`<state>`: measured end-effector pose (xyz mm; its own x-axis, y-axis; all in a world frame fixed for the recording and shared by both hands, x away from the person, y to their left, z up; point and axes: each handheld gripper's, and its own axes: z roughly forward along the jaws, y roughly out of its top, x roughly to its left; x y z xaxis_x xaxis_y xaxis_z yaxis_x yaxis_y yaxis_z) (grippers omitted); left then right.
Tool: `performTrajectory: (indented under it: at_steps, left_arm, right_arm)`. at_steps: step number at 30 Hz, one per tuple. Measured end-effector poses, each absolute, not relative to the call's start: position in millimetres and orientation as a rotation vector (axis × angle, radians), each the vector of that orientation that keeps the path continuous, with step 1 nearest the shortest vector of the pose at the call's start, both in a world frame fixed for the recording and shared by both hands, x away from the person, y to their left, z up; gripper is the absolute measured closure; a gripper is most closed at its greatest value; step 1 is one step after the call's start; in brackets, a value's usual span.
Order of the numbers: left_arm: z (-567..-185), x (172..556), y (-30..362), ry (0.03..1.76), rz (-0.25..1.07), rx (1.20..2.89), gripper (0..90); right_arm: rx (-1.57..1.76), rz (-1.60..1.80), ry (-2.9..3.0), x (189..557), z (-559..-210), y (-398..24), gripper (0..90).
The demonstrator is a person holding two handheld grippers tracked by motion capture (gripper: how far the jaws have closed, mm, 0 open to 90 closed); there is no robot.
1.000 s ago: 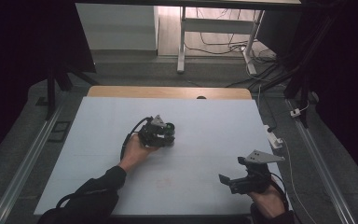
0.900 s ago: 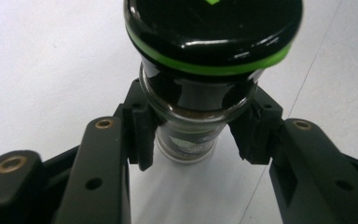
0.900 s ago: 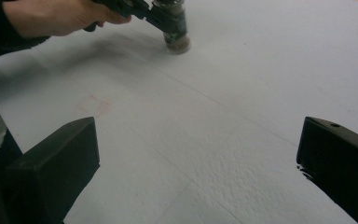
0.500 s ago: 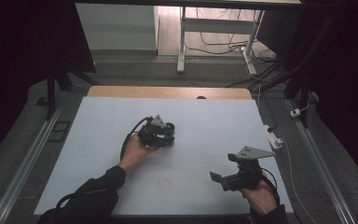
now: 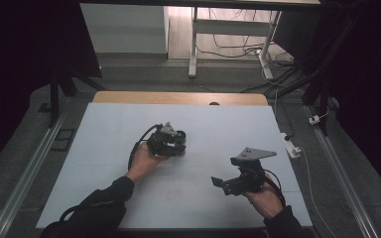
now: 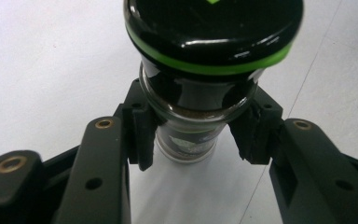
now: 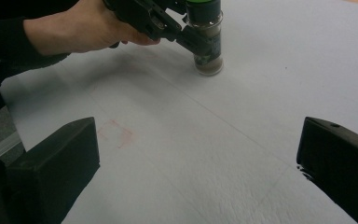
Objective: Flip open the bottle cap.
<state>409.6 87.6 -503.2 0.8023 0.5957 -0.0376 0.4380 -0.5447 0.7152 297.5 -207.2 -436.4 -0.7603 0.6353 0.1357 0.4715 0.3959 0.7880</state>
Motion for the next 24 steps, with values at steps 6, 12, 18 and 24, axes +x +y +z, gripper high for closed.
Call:
performTrajectory:
  at_steps: [6,12,18,24]
  left_arm:
    - [-503,410,88,0.758,0.269,2.235,53.7]
    - [-503,410,88,0.758,0.268,2.238,53.7]
    - [-503,410,88,0.759,0.268,2.241,53.7]
    - [-502,410,88,0.759,0.267,2.243,53.7]
  right_arm:
    - [0.983,1.318,2.477,308,-434,-196,0.0]
    - [0.981,1.328,2.491,317,-433,-187,0.0]
    - [0.967,1.315,2.504,325,-431,-174,0.0]
    - [0.932,1.28,2.509,334,-433,-163,0.0]
